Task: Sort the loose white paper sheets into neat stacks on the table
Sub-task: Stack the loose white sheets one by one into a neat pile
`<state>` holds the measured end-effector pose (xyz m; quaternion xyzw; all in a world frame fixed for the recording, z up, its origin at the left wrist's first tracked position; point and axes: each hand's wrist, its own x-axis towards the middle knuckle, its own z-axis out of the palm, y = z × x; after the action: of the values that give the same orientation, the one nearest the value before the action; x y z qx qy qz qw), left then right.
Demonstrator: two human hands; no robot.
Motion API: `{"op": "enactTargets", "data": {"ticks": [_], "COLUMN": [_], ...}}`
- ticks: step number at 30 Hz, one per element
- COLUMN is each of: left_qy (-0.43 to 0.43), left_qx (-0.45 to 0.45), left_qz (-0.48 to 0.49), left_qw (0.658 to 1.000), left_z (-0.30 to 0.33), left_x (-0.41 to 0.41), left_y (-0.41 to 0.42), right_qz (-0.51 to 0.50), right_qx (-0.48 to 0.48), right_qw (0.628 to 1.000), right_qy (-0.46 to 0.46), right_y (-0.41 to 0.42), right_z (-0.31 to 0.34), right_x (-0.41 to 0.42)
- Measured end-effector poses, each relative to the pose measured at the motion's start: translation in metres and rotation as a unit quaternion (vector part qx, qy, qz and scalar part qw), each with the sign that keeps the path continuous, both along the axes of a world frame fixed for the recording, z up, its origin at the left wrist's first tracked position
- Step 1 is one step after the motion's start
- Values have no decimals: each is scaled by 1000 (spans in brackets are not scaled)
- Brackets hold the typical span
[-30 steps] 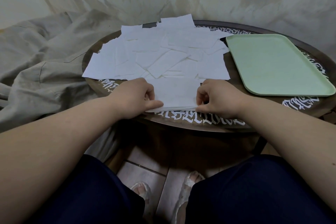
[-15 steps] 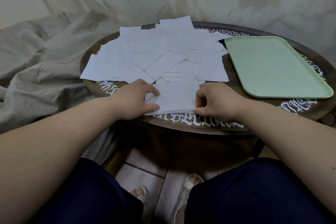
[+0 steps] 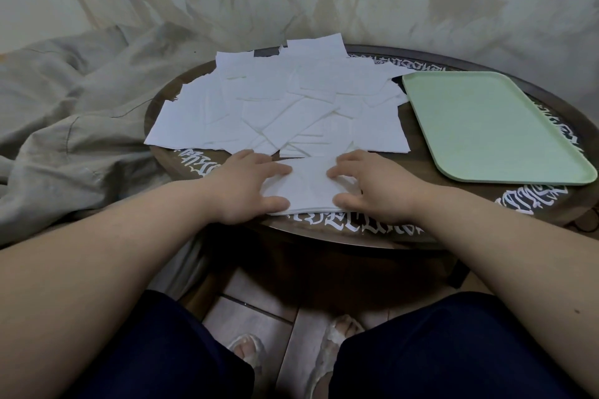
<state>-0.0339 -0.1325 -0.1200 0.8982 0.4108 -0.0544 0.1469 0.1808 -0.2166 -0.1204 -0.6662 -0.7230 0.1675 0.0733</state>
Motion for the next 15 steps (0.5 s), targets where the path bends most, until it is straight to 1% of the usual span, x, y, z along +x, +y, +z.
{"op": "enactTargets", "data": {"ticks": [3, 6, 9, 12, 15], "left_qy": [3, 55, 60, 7, -97], "left_qx": [22, -11, -23, 10, 77], "left_qz": [-3, -2, 7, 14, 47], "left_qw": [1000, 998, 998, 1000, 991], "left_z": [-3, -5, -7, -7, 0], "left_x": [-4, -2, -1, -1, 7], "left_y": [1, 0, -1, 3, 17], "right_qz": [7, 15, 8, -22, -71], "right_qx": [-3, -15, -19, 32, 117], "right_qw": [1000, 998, 998, 999, 991], "right_qy": [-5, -58, -63, -34, -7], "right_y": [-1, 1, 1, 3, 16], "right_z": [0, -1, -1, 0, 11], "right_x": [-1, 1, 2, 4, 9]}}
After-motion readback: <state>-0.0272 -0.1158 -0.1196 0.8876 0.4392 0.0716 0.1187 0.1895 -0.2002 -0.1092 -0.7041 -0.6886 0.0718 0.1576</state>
